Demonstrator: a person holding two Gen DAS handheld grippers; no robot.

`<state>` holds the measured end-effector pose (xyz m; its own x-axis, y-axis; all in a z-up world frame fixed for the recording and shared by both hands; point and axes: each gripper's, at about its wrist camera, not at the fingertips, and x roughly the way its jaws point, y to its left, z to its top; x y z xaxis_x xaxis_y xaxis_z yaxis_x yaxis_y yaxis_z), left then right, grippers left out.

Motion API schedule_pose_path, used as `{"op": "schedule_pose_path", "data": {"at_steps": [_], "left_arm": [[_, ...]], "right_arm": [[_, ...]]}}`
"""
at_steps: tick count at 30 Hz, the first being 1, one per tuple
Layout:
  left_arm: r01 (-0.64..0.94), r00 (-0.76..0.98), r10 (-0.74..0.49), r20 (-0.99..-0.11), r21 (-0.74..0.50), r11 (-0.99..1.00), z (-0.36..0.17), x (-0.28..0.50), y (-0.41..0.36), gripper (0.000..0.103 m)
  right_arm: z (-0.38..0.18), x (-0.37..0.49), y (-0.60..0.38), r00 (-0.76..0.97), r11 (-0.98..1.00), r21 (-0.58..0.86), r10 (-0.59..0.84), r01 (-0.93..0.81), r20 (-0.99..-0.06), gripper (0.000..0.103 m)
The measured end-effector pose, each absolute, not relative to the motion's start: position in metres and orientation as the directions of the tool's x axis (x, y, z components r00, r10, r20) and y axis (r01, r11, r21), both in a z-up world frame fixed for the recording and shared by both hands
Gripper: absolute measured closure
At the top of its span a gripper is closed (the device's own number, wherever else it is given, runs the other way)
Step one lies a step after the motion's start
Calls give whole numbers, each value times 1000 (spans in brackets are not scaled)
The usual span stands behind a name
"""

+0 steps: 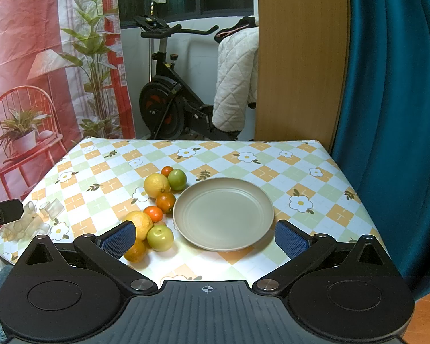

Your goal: Organize fruits

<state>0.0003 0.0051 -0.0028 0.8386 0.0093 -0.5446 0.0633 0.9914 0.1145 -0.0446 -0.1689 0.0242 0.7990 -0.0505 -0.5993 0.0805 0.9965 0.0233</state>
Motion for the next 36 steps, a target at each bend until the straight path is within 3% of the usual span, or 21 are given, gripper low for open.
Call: {"op": "schedule_pose_path", "data": {"at_steps": [36], "left_arm": [[82, 833, -6, -553, 113, 990, -7, 2, 5, 0]], "right_arm": [[24, -43, -169, 801, 997, 21, -47, 73, -597, 0]]}}
